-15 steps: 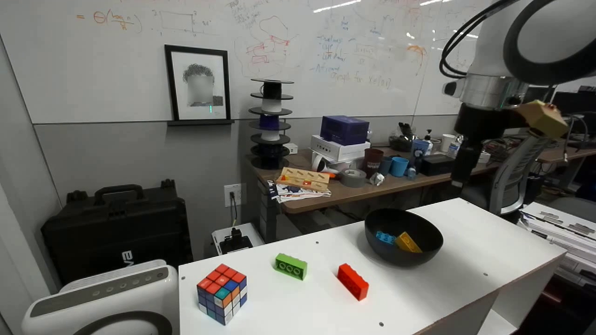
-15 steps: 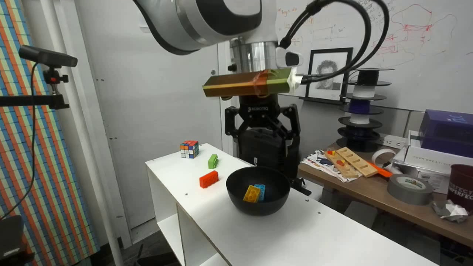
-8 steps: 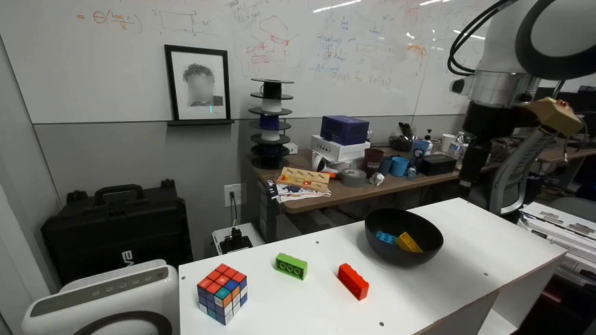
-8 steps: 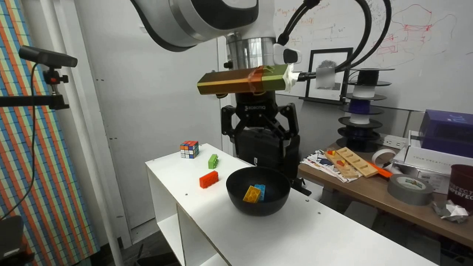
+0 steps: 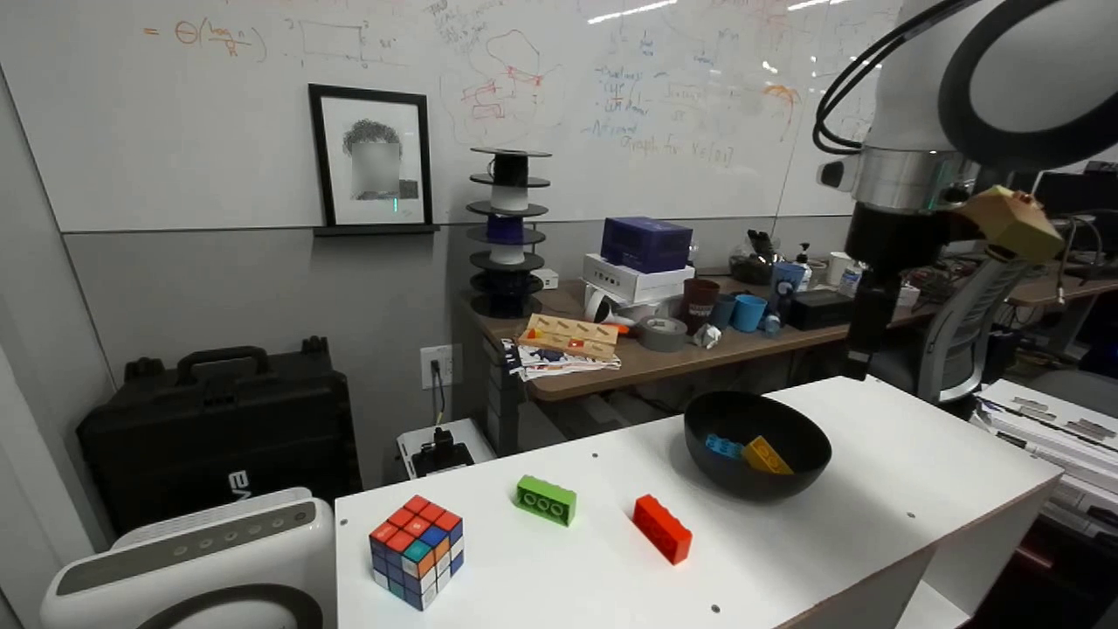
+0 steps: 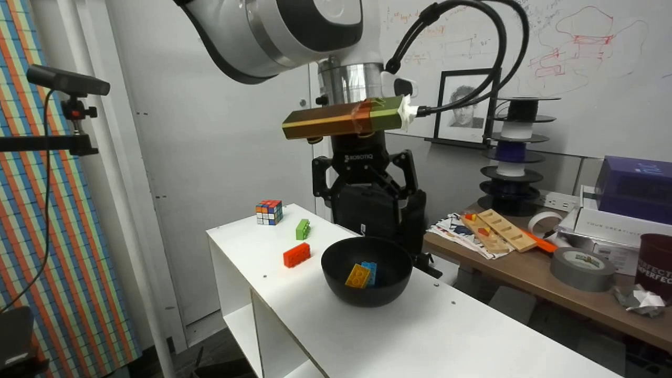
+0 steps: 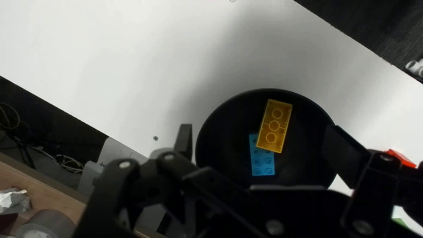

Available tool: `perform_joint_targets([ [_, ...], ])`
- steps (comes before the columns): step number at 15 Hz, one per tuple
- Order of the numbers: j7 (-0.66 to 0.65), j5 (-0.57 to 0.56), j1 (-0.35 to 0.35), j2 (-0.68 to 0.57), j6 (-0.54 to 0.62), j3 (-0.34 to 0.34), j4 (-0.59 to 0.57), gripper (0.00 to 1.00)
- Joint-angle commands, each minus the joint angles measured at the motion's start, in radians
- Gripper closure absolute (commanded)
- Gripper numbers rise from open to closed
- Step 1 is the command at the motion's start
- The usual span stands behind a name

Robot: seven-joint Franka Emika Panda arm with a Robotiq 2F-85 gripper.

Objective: Pick the blocks and put them in the bowl

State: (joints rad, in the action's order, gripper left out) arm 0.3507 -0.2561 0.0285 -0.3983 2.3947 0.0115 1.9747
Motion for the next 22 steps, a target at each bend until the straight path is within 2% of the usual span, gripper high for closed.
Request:
perform_joint_targets([
  [1,-0.020,-0.050,-0.073,-0.103,-0.088,0.021,-0.144,0.00],
  [6,-0.046,-0.110,-0.199,-0.199,-0.179,0.058,-0.262,0.00],
  [7,-0.063,-0.134,-0.222,-0.214,-0.165,0.054,-0.278,0.00],
  [9,-0.008,-0.172,-0.239,-0.248,-0.109,0.066,-0.309,0.00],
  [11,0.087,-0.165,-0.227,-0.291,-0.065,0.104,-0.345,0.00],
  [15,0.274,-0.075,-0.171,-0.411,0.022,0.205,-0.434,0.00],
  [19,0.472,0.078,-0.106,-0.545,-0.057,0.311,-0.553,0.00],
  [21,0.518,0.116,-0.109,-0.593,-0.108,0.317,-0.607,0.00],
  [22,0.514,0.114,-0.127,-0.612,-0.116,0.299,-0.631,0.00],
])
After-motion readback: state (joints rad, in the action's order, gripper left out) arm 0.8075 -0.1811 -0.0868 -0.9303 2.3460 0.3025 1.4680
